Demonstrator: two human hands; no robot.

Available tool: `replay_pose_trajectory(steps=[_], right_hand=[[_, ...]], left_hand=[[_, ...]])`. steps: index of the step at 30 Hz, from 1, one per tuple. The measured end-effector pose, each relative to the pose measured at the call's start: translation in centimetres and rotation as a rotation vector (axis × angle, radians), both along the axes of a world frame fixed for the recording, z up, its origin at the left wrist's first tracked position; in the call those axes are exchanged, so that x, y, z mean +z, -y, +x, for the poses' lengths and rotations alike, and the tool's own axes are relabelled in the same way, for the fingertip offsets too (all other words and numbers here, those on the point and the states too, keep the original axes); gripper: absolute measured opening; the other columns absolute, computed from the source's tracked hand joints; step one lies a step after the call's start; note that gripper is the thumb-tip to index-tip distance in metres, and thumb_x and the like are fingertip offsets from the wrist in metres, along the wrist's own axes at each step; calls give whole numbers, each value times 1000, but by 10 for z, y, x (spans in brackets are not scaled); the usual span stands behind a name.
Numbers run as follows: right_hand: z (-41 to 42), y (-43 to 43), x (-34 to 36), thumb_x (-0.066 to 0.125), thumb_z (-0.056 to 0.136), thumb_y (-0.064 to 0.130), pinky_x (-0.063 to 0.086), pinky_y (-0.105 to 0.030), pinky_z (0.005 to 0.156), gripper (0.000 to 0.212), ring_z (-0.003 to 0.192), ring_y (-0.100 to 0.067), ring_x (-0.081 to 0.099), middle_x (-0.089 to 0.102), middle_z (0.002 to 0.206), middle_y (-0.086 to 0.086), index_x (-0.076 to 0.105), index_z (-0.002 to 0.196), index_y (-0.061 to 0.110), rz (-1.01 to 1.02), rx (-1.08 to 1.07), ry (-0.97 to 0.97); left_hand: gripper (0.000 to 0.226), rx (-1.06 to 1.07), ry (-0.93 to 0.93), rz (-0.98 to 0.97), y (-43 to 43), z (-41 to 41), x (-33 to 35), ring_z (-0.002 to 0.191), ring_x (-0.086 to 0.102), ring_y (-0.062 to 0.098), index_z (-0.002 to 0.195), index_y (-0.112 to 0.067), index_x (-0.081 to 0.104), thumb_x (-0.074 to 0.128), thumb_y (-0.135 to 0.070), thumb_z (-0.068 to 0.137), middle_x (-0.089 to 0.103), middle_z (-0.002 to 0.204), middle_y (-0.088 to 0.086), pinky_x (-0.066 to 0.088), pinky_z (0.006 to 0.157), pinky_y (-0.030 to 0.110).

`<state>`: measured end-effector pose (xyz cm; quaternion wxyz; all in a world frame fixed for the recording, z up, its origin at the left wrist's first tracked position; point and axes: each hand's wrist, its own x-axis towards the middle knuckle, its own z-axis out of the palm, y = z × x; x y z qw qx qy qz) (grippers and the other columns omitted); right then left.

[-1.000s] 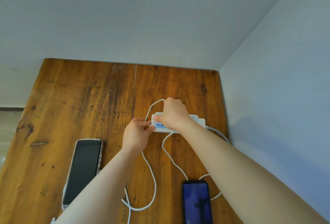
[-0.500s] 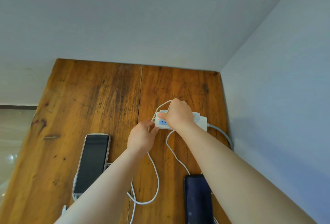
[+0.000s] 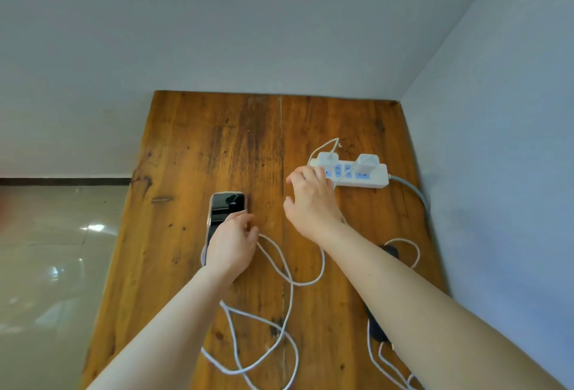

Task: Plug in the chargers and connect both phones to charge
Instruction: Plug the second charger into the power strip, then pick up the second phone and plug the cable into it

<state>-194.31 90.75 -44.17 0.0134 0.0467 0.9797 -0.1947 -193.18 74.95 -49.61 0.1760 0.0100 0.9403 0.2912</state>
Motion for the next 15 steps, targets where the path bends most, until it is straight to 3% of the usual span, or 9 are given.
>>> replay_pose_trajectory(steps=[7,15], right_hand=[[88,71,-34,51,89,17,36,-37,97,27,116,-22,37,53,121,-3,57,115,13,-35,-53,232],[149,132,-65,47,92,16,38,-36,98,24,113,-21,40,55,117,-2,58,113,13,-57,-68,321]], left_hand=[[38,-19,-122,-67,112,67,-5,125,40,23,131,-16,54,47,-20,93,53,136,1,39,99,35],[49,-65,19,-159,188,116,-33,143,23,19,145,-17,36,40,-24,97,29,156,1,27,113,35]])
